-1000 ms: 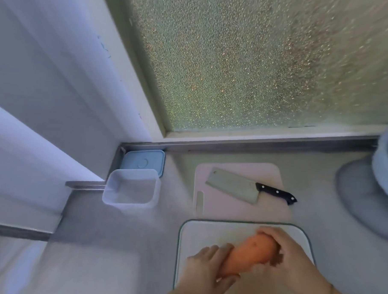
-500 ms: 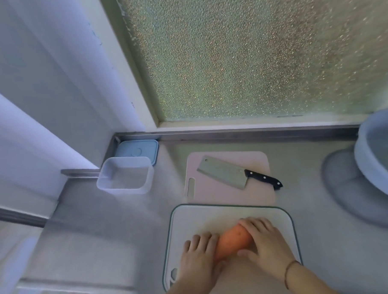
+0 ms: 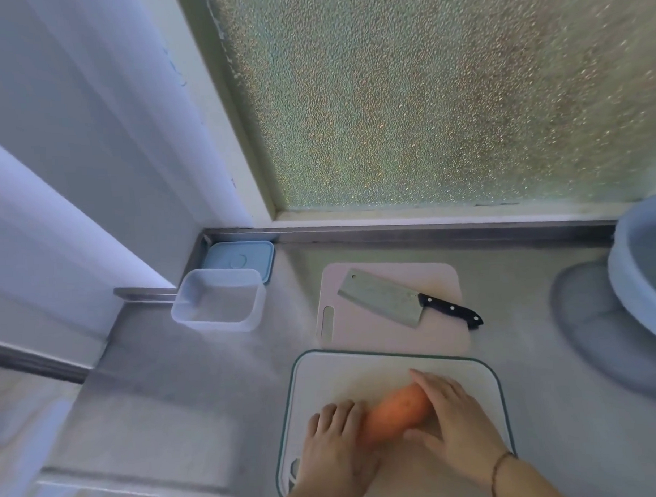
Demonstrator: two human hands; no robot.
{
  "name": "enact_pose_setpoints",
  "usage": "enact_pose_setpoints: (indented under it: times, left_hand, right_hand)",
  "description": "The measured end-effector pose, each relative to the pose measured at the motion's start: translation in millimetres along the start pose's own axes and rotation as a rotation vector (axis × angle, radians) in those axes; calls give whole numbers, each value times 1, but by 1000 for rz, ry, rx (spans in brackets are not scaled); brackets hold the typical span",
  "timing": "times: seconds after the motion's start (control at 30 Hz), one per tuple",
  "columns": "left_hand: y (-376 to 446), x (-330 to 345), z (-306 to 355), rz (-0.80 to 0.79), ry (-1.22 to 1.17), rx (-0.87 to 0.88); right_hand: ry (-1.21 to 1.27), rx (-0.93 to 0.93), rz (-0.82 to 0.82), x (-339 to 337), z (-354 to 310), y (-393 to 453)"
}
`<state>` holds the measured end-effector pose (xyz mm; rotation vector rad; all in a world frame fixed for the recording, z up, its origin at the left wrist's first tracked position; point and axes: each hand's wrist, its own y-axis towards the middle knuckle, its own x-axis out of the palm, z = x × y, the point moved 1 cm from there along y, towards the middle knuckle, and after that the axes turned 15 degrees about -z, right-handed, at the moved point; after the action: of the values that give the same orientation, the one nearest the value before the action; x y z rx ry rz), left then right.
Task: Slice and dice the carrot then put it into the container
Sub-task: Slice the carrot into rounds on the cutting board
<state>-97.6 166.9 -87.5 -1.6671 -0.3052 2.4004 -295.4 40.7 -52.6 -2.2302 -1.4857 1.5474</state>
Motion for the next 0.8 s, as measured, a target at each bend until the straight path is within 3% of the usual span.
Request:
enact_pose_setpoints:
  times: [0.13,0.27,0.43,0.63,0.8]
  left_hand:
    - [0,-4,-1,47,-44,1]
    - [1,-5,-5,116,-94,0]
    - [12,-4,0,159,-110,24]
    - [29,4,17,234,-136,-2]
    - [25,4,24,201,-143,-59]
  right_hand:
    - [186,-52,94,-1,16,-5]
    - [326,21,242,-8,40,-20]
    - [284,165,409,-50,60,2]
    - [33,239,250,-116,68,74]
    - [-298,272,86,-127,65,112]
